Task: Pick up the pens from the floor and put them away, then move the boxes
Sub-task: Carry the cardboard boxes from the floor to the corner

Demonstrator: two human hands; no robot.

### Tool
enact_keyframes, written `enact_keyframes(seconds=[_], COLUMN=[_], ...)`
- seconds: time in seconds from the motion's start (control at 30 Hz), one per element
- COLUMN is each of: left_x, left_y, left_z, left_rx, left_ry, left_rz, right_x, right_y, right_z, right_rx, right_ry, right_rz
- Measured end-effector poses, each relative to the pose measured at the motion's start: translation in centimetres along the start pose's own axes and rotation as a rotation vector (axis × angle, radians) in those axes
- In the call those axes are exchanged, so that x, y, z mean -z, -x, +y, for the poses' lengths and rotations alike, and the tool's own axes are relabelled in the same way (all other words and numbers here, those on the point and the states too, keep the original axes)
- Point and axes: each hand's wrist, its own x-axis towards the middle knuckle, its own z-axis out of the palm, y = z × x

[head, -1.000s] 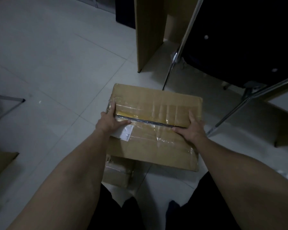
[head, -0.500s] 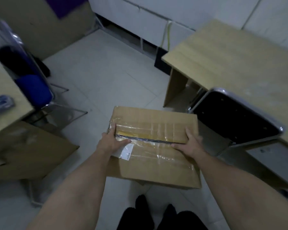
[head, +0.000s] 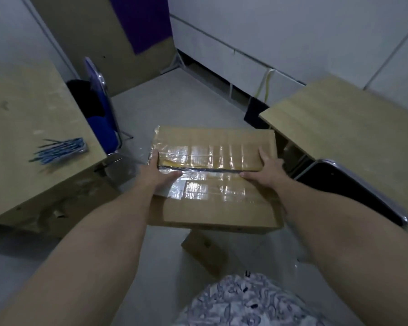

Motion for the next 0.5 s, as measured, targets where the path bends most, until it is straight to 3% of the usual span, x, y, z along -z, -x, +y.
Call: enact_keyframes(seconds=[0.23,0.5], left_x=[1.8,2.5], left_y=[-4.3,-11.8], left_z=[1.4,8.6], left_rx=[0.1,0.21], left_ry=[0.024,0.099], left_rz=[0.058,0.106], right_x=[1.7,7.2], right_y=[-6.7,-19.7], right_z=[-4.8,-9.6], right_rx=[0.117,0.236], right_ry=[0.074,0.159], right_rz=[-0.022,-0.092])
